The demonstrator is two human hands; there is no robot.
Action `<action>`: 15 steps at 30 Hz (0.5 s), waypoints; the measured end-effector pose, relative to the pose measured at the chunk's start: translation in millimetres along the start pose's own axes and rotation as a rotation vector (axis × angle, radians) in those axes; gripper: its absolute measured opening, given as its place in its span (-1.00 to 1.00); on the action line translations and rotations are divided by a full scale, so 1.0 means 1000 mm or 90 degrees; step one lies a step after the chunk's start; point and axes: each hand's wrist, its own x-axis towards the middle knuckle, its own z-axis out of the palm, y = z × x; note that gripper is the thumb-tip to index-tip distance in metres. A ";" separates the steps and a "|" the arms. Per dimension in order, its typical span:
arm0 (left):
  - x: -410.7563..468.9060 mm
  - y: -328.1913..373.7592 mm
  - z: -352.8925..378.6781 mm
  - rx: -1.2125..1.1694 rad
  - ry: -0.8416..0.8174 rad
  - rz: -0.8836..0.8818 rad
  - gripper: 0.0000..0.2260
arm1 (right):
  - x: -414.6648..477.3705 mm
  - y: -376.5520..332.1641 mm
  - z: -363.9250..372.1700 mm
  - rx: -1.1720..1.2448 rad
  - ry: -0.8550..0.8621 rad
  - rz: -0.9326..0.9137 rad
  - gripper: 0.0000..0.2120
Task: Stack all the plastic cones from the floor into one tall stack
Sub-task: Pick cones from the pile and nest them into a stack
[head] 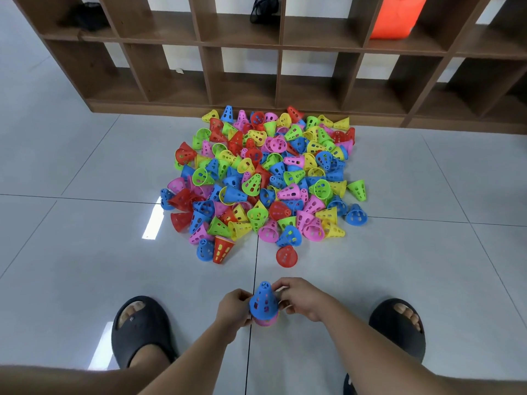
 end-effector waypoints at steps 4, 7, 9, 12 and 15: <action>0.009 0.002 -0.004 -0.014 0.007 -0.006 -0.91 | 0.007 0.001 -0.001 -0.092 0.028 -0.014 -0.86; 0.022 0.010 -0.016 -0.030 0.016 0.016 -0.90 | 0.013 0.002 -0.005 -0.127 0.056 -0.022 -0.86; 0.032 0.018 -0.029 -0.042 0.027 0.032 -0.92 | 0.017 0.001 -0.006 -0.131 0.084 -0.026 -0.85; 0.045 0.033 -0.050 -0.044 0.071 0.069 -0.90 | 0.027 -0.004 -0.010 -0.159 0.179 -0.068 -0.78; 0.055 0.047 -0.069 0.037 0.146 0.131 -0.84 | 0.033 -0.016 -0.017 -0.285 0.321 -0.150 -0.74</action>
